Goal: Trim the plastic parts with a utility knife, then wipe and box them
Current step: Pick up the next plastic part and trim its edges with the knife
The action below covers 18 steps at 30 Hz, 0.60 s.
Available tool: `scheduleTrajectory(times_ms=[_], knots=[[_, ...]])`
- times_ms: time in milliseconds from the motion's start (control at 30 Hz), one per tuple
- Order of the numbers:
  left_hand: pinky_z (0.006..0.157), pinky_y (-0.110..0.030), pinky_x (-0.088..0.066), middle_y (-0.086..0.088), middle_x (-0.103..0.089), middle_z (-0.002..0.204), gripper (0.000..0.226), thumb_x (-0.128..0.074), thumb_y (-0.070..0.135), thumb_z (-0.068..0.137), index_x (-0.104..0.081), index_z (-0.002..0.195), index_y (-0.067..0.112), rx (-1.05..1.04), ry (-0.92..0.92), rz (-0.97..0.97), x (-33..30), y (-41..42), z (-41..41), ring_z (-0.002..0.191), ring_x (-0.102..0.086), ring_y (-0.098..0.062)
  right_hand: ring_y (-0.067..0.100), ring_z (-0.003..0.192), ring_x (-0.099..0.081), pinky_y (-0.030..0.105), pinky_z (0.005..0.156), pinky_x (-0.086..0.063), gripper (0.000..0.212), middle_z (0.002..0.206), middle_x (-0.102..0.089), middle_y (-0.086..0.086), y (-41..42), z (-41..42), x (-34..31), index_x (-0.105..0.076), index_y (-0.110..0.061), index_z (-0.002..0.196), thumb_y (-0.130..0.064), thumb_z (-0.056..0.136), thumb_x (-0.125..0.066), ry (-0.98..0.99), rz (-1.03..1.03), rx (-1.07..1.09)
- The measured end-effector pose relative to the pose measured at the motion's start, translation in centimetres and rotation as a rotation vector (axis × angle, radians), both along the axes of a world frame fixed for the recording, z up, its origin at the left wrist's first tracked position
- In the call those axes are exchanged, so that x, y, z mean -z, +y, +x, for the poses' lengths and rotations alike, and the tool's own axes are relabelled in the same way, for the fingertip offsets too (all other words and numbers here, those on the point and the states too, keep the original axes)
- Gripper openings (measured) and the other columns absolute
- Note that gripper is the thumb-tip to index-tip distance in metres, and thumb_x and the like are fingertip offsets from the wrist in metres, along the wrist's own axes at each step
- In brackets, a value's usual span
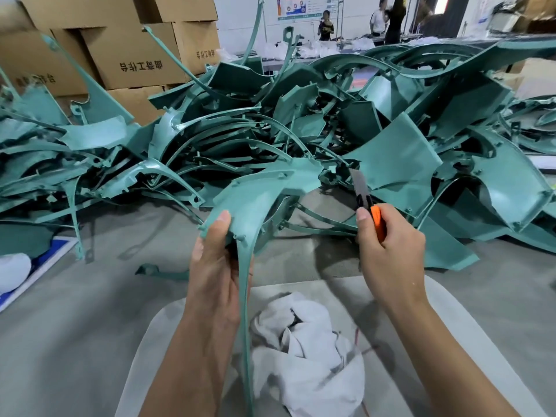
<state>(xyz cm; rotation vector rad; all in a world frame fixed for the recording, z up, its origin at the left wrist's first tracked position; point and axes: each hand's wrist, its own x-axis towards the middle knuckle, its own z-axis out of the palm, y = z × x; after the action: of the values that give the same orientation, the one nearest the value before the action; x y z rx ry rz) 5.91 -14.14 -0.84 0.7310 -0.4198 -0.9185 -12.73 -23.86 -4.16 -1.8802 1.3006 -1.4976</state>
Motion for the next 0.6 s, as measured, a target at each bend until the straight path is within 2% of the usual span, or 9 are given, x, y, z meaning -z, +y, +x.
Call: scheduleTrajectory(times_ms=[67,133,233,300,367,500,600], knots=[[0.045,-0.014,-0.048,0.002,-0.06,0.071,0.036,-0.067,0.024,0.097,-0.054,0.127,0.01,-0.121,0.03,0.041,0.3,-0.2,0.4,0.051,-0.056,-0.004,0.009,0.054,-0.041,0.017,0.051,-0.033,0.033,0.061,-0.045,-0.006,0.6,0.5,-0.2,-0.044,-0.03,0.076,-0.025,0.106,-0.058,0.018,-0.042,-0.122],[0.049,-0.015,-0.052,-0.002,-0.064,0.076,0.034,-0.07,0.025,0.095,-0.057,0.123,0.011,-0.191,0.025,0.084,0.5,-0.4,0.5,0.058,-0.059,-0.008,0.01,0.056,-0.045,0.018,0.054,-0.034,0.028,0.065,-0.051,-0.007,1.0,1.0,-0.1,-0.049,-0.028,0.08,-0.023,0.106,-0.058,0.065,-0.083,-0.231],[0.048,-0.016,-0.053,-0.004,-0.068,0.076,0.02,-0.072,0.019,0.094,-0.06,0.106,0.009,-0.194,0.042,0.08,0.6,-0.6,0.3,0.057,-0.063,-0.007,0.018,0.06,-0.053,0.039,0.056,-0.043,0.024,0.067,-0.056,-0.004,1.5,1.7,0.2,-0.055,-0.021,0.088,-0.031,0.11,-0.051,0.109,-0.082,-0.332],[0.044,-0.014,-0.05,-0.002,-0.068,0.07,0.015,-0.073,0.016,0.091,-0.059,0.096,0.013,-0.172,0.039,0.065,0.5,-0.7,-0.1,0.051,-0.062,-0.005,0.02,0.061,-0.056,0.046,0.059,-0.046,0.024,0.069,-0.058,-0.005,1.9,2.0,0.4,-0.056,-0.023,0.091,-0.035,0.11,-0.048,0.124,-0.072,-0.354],[0.043,-0.014,-0.05,-0.001,-0.068,0.068,0.015,-0.074,0.016,0.089,-0.06,0.094,0.013,-0.143,0.001,0.05,0.5,-0.8,-0.4,0.05,-0.062,-0.005,0.021,0.061,-0.056,0.048,0.059,-0.046,0.026,0.068,-0.057,-0.005,2.1,2.1,0.4,-0.055,-0.022,0.09,-0.036,0.11,-0.047,0.121,-0.068,-0.363],[0.046,-0.017,-0.053,-0.004,-0.071,0.073,0.027,-0.075,0.022,0.077,-0.063,0.098,0.012,-0.088,-0.051,0.036,0.4,-0.8,-1.3,0.052,-0.064,-0.008,0.025,0.06,-0.055,0.048,0.058,-0.045,0.027,0.066,-0.055,-0.002,1.9,2.0,0.4,-0.052,-0.017,0.088,-0.031,0.111,-0.048,0.13,-0.076,-0.323],[0.049,-0.019,-0.055,-0.005,-0.073,0.078,0.025,-0.073,0.022,0.079,-0.063,0.1,0.013,-0.064,-0.073,0.02,0.3,-0.8,-1.7,0.056,-0.065,-0.009,0.022,0.059,-0.052,0.045,0.057,-0.044,0.027,0.067,-0.056,-0.001,1.9,2.0,0.3,-0.052,-0.016,0.088,-0.029,0.111,-0.049,0.137,-0.108,-0.298]])
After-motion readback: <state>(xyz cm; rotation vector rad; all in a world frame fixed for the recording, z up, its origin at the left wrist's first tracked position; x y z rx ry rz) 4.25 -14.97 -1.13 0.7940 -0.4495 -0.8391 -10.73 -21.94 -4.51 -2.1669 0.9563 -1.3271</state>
